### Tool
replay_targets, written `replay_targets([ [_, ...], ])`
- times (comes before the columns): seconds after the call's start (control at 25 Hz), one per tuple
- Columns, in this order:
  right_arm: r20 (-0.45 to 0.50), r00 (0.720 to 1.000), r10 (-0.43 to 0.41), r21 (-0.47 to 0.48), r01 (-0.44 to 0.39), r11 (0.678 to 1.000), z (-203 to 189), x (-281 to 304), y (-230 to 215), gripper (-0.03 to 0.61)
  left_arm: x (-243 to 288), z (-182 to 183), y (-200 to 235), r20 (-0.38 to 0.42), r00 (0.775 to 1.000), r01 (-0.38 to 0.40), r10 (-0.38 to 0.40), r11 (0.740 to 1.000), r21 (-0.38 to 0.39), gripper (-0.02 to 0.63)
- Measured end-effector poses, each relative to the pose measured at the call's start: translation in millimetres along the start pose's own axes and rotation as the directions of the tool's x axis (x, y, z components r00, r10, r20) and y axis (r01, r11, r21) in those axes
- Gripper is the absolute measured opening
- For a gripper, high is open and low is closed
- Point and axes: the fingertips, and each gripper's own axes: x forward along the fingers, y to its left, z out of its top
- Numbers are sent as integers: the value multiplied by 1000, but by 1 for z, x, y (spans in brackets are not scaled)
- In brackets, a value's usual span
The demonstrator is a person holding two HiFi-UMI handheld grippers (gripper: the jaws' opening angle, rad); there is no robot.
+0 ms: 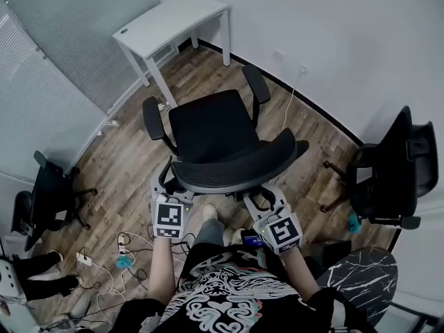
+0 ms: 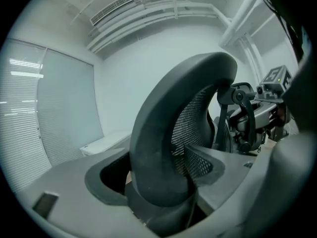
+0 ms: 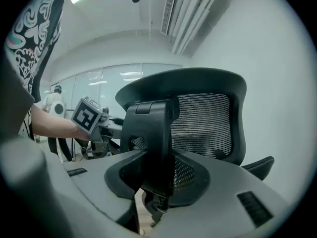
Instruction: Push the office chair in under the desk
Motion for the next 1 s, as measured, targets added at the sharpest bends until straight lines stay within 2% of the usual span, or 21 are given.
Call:
replay_targets([
  [0.08,11,1000,16,-2,-16,1000,2,2,-3,92,3,2,0,1,1000,2,-2,1000,-1,333],
  [0.2,19,999,31,-7,-31,999,1,7,-1,78,8,-1,1,-20,1000,11,-11,1000,12,333],
  [0.36,15,999,41,-1,-41,999,4,10,5,71,10,-3,5,-42,997,59,-60,998,-8,328],
  [0.6,35,999,4,16,-4,1000,2,13,6,69,14,-8,8,-65,991,114,-116,992,-45,322],
  [0.84,30,1000,1,5,-1,1000,3,21,12,67,18,-7,19,-69,986,147,-150,988,-50,321],
  [1.0,29,999,-15,35,14,999,4,27,11,67,24,-8,23,-65,985,155,-157,987,-41,321],
])
